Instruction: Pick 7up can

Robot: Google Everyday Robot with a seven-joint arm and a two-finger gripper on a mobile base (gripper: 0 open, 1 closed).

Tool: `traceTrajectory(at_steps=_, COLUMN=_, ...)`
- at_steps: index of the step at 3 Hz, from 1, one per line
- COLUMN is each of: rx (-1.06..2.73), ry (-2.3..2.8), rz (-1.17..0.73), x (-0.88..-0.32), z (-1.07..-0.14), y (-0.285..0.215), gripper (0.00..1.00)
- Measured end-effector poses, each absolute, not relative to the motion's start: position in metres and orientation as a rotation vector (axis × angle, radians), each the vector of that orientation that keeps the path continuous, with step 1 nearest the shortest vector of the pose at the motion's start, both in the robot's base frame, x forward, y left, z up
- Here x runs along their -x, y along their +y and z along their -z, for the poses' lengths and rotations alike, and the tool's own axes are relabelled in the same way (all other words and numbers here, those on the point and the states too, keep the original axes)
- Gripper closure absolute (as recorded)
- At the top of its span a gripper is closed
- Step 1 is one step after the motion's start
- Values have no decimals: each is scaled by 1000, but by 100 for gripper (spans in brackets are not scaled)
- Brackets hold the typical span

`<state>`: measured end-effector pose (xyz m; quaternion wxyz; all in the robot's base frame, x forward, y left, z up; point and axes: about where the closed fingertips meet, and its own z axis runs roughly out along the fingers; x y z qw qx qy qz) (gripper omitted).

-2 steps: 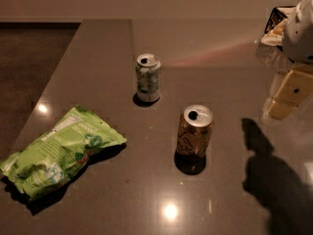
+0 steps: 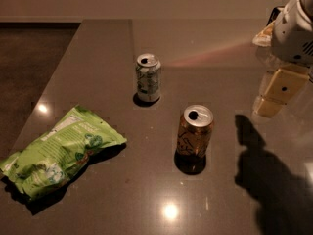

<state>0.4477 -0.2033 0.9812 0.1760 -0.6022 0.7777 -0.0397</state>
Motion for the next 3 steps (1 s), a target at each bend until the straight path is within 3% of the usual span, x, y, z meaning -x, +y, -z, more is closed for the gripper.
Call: traceTrajectory(at_steps=3, rx=1677, ry=2175, rz=-72, x=-507, z=-957, y=-142, gripper=0)
